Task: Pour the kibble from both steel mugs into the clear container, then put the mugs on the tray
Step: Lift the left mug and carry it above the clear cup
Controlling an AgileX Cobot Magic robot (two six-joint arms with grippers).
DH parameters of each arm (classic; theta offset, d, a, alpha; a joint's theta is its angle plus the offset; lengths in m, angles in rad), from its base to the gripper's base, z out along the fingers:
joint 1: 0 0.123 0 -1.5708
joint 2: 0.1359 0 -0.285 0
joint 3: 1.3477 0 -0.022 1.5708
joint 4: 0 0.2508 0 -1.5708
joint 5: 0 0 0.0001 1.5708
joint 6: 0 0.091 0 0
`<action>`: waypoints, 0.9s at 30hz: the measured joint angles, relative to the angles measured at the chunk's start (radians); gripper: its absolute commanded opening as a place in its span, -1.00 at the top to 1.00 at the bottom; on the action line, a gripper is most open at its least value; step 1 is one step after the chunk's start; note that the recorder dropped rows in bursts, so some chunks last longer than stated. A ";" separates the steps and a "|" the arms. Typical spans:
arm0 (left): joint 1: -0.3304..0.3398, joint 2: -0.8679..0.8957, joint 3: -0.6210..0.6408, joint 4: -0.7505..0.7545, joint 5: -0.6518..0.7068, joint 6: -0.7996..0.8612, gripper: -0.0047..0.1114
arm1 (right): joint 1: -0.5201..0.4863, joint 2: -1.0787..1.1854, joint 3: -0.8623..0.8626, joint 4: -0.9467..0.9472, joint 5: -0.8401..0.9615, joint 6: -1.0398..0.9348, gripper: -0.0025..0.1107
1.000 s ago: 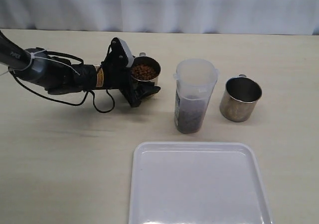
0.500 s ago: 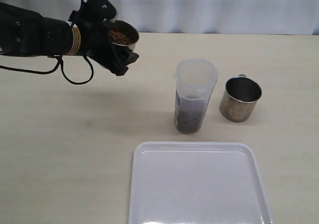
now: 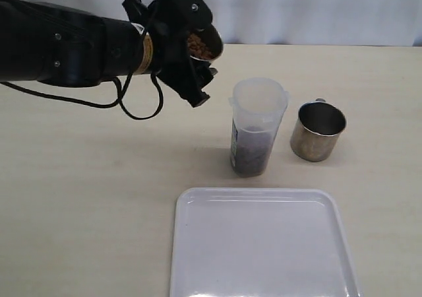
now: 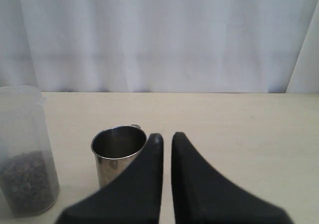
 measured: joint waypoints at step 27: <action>-0.221 0.078 -0.053 0.231 0.390 0.000 0.92 | 0.000 0.000 0.000 0.000 0.000 0.000 0.87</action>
